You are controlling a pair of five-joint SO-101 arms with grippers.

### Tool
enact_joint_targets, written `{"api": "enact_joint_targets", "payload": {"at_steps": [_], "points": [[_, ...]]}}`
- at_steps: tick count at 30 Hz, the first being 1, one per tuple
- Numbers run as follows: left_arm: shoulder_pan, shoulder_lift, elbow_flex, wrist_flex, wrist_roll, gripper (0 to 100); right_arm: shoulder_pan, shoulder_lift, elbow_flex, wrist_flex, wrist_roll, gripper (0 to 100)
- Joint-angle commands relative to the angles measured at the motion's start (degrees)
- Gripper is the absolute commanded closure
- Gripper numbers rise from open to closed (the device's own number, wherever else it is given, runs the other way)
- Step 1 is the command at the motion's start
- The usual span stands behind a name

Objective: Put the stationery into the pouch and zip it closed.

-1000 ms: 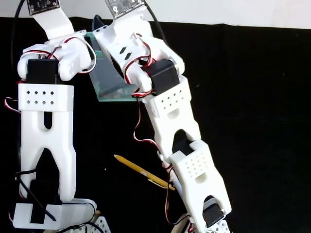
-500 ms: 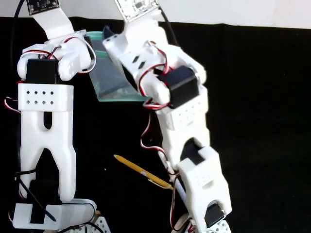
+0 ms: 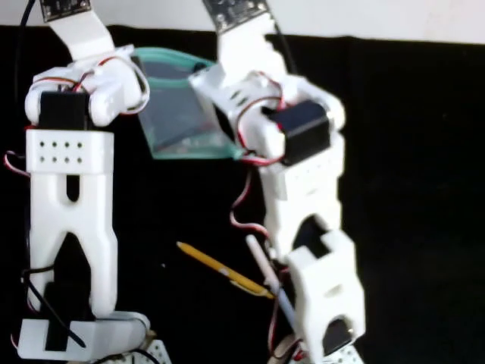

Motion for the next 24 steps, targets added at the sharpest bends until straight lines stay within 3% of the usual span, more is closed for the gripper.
{"api": "enact_joint_targets", "payload": {"at_steps": [1,10,18,24], "points": [[1.36,3.91,0.57,0.26,-0.35,99,1.54,-6.11,12.09,0.84,0.09,81.3],[1.36,4.0,0.57,0.26,-0.35,99,2.86,-17.98,39.52,0.75,0.26,81.3],[1.36,4.0,0.57,0.26,-0.35,99,2.42,-24.75,57.1,0.57,5.1,81.9],[1.36,4.0,0.57,0.26,-0.35,99,-2.95,-26.77,68.0,0.48,10.37,82.0]]}}
